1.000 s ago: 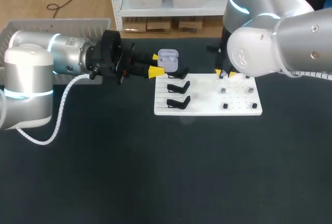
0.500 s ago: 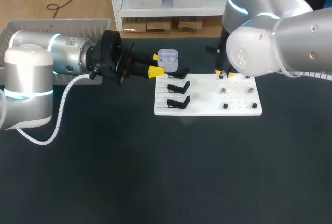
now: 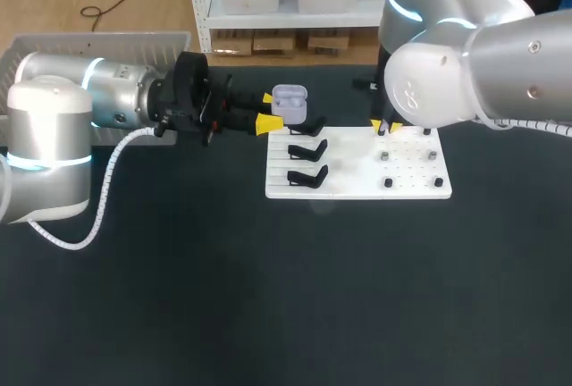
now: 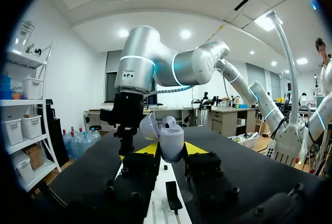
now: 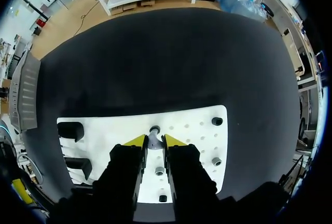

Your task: Pick up each earbud case from the left stands, insert the matching earbuds, close the lid, and place the case in the box.

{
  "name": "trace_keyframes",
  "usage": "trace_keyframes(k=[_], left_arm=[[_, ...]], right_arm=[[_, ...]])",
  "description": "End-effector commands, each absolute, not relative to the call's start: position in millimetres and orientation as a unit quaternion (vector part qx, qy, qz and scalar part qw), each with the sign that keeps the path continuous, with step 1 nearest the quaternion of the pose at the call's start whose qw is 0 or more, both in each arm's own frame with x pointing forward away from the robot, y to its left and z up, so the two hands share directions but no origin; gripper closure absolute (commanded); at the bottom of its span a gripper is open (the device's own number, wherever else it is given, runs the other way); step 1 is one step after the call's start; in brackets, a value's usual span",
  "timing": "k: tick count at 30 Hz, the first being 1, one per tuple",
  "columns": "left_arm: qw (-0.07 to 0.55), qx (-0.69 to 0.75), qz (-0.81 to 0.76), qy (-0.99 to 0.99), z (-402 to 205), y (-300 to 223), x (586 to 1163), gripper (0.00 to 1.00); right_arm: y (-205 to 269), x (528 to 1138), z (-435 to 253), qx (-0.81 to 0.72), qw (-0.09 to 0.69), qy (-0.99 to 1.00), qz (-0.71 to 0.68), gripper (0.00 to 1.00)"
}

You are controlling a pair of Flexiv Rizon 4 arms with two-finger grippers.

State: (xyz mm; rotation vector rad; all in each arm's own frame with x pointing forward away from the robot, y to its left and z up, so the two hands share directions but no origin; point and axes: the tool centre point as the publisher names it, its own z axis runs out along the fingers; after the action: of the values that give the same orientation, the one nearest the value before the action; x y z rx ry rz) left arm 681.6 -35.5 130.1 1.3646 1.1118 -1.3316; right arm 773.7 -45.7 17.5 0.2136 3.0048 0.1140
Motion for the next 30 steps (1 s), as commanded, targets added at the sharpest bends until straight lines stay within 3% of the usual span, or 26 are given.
trace_keyframes(k=[1, 18, 30], left_arm=[[0.453, 0.551, -0.537, 0.45, 129.7, -35.1, 679.7, 1.0], [0.453, 0.551, -0.537, 0.45, 129.7, -35.1, 679.7, 1.0], [0.453, 0.551, -0.537, 0.45, 129.7, -35.1, 679.7, 1.0]], right_arm=[[-50.4, 764.6, 35.1, 0.066, 0.078, 0.994, 0.034, 1.0], [-57.3, 736.1, 177.3, -0.05, 0.164, 0.985, 0.035, 1.0], [-19.5, 733.5, 222.3, -0.133, 0.058, 0.989, 0.039, 1.0]])
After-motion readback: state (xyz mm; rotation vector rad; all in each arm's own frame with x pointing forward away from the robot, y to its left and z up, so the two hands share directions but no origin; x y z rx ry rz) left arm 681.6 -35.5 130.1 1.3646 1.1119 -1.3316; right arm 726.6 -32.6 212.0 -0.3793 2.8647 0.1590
